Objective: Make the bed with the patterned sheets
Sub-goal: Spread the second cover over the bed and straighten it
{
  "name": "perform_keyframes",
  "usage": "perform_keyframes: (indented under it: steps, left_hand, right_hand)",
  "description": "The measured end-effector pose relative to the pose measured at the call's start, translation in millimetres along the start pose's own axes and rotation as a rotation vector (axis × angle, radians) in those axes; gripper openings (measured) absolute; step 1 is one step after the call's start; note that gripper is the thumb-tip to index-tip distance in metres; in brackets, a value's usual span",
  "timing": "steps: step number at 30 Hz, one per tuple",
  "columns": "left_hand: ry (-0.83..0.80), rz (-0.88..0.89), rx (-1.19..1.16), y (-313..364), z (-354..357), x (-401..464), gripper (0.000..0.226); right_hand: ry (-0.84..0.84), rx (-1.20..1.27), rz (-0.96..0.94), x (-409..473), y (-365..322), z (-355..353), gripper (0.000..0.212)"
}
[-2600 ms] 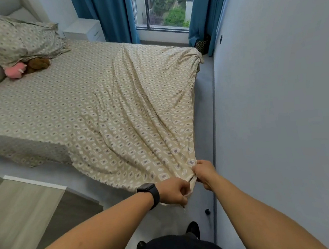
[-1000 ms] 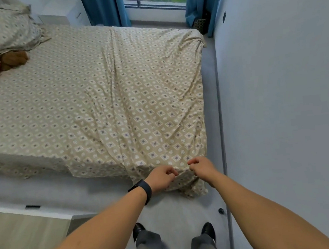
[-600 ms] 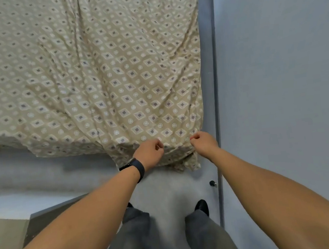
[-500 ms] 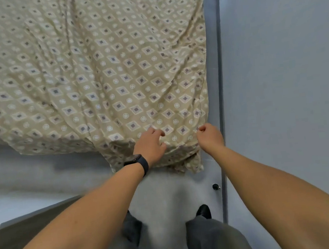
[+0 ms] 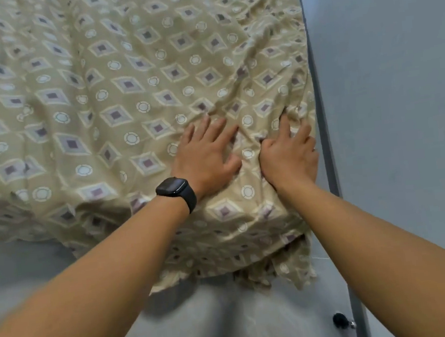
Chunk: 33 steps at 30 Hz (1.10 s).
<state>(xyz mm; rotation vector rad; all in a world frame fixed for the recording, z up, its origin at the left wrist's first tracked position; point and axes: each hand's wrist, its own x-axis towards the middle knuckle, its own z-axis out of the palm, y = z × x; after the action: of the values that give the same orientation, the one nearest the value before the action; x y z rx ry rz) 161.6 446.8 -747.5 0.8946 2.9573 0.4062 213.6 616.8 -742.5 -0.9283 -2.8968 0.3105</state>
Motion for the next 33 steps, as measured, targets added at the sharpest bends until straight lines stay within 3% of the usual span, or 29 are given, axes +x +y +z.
perform_keyframes:
  steps: [6,11,18,25,27,30,33]
  left_hand:
    - [0.057,0.030,0.046,-5,10,-2,0.064]
    - [0.038,0.061,0.013,-6,8,-8,0.061]
    - [0.040,0.084,0.044,-3,10,-18,0.058]
    - [-0.049,0.025,0.121,13,3,-37,0.060]
    - [-0.116,0.000,0.077,23,4,-52,0.062]
    - [-0.202,0.068,0.073,35,-10,-101,0.069]
    - [-0.178,0.128,0.090,30,-25,-132,0.067]
  right_hand:
    - [0.027,0.004,-0.052,-1,10,1,0.060]
    - [-0.066,0.111,-0.023,4,17,-6,0.062]
    - [0.045,0.244,0.064,-11,29,-1,0.075]
    - [0.097,0.437,0.093,-66,48,-5,0.058]
    - [0.032,0.530,0.132,-83,59,-2,0.047]
    - [-0.271,0.898,0.239,-117,79,-28,0.055]
    - [-0.569,0.995,0.212,-145,94,-54,0.030]
